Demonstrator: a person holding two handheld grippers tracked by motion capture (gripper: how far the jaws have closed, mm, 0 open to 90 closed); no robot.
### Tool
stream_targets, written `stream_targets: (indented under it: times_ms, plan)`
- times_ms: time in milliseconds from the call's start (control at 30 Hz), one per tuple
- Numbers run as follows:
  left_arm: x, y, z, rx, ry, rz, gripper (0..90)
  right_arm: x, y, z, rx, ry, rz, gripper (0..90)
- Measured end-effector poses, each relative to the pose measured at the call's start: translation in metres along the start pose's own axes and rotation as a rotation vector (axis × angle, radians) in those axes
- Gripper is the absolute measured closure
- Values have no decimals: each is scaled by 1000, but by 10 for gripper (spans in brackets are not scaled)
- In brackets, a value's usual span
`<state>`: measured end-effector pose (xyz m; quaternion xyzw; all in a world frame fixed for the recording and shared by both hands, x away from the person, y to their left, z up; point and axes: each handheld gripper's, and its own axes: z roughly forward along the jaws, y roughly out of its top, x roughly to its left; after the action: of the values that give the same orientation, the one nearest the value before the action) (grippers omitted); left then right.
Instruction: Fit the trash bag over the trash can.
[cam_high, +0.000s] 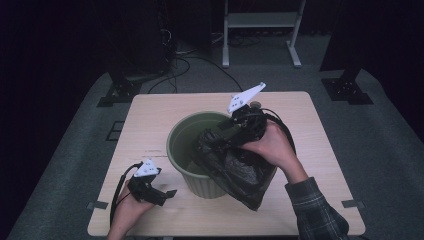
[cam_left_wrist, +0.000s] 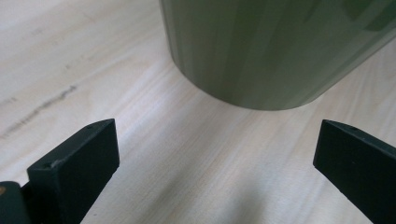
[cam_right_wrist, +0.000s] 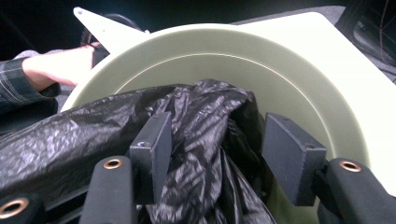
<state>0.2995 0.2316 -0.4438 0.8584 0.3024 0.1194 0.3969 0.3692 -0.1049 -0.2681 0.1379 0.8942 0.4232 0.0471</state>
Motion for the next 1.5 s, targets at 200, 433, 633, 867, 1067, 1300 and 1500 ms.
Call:
stream_targets:
  times_ms: [200, 433, 633, 867, 1067, 1300, 1500]
  plan:
    - [-5, 14, -20, -33, -21, 17, 0, -4, -6, -16, -32, -13, 17, 403]
    - [-10, 30, -40, -62, -36, 42, 0, -7, -13, -29, -54, -31, 36, 382]
    - [-10, 34, -47, -73, -32, 51, 0, -8, -16, -33, -54, -36, 45, 383]
    - [-12, 38, -51, -79, -29, 55, 0, -9, -19, -34, -51, -37, 51, 383]
    - [-15, 48, -62, -94, -38, 68, 0, -11, -23, -37, -48, -44, 60, 384]
    - [-18, 68, -79, -116, -76, 87, 47, -11, -27, -44, -48, -55, 65, 385]
    - [-19, 90, -98, -151, -92, 125, 164, -11, -31, -47, -51, -54, 70, 389]
